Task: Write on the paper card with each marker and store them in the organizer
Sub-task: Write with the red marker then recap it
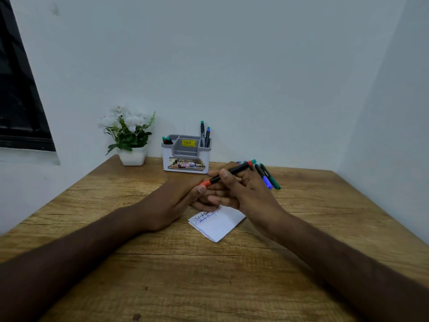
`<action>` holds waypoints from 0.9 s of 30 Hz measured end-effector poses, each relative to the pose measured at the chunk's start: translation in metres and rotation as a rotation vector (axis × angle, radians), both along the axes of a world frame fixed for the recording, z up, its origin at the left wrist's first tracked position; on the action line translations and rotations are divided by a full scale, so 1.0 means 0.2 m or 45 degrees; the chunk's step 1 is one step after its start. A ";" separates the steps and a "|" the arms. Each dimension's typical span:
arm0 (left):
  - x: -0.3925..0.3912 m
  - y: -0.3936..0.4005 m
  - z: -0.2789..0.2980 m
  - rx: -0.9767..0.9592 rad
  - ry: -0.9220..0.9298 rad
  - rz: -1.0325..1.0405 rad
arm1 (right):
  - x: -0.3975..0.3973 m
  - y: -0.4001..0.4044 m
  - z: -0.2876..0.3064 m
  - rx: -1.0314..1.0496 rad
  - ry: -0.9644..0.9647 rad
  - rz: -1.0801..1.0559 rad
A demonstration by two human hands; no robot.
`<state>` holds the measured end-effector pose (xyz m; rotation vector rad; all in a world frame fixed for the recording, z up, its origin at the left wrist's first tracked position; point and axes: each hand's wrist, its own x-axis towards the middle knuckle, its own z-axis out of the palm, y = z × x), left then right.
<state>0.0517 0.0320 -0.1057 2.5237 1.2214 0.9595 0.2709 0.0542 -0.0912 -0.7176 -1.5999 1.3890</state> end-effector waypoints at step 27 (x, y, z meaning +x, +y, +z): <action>-0.04 0.03 0.01 -0.154 0.133 -0.023 | 0.07 -0.10 0.01 -0.093 0.050 -0.273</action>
